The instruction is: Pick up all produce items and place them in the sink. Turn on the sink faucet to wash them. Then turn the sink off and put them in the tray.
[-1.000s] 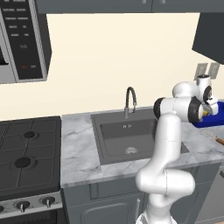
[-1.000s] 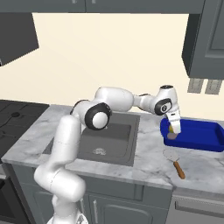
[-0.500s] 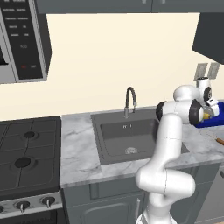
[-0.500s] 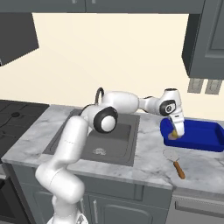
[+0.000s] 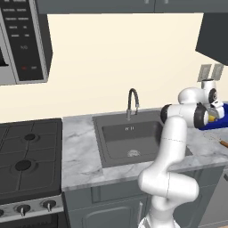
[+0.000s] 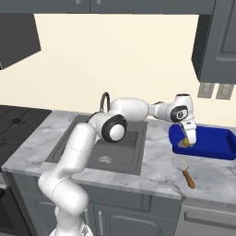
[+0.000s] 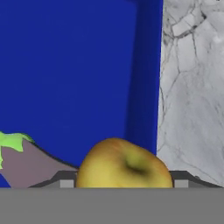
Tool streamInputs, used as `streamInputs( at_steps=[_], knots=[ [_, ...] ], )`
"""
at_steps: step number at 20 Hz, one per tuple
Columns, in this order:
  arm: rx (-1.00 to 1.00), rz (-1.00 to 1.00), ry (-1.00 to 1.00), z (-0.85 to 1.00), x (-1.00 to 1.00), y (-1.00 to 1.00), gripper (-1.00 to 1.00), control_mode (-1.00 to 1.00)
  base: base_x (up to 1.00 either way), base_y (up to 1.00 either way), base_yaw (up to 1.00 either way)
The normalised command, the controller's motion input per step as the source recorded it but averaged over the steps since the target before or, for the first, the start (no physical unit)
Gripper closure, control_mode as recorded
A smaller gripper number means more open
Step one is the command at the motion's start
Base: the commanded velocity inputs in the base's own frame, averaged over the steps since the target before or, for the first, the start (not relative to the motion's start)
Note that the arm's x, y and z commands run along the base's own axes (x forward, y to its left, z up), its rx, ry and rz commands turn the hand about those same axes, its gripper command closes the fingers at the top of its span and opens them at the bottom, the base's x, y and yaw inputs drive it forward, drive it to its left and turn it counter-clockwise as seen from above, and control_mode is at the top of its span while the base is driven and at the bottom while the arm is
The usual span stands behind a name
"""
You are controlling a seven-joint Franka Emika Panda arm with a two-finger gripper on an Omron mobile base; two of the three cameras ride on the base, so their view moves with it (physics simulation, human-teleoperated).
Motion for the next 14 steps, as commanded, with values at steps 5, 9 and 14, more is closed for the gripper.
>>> streamInputs(
  at_steps=[5, 9, 14],
  knots=[
    [0.00, 0.00, 0.00, 0.00, -0.07, 0.00, -1.00, -1.00, 0.00, 0.00, 0.00],
    [0.00, 0.00, -0.01, 0.08, -0.18, 0.00, -1.00, -1.00, 0.00, 0.00, 0.00],
    [0.00, 0.00, -0.02, 0.25, -0.28, 0.00, -1.00, -1.00, 0.00, 0.00, 0.00]
  ],
)
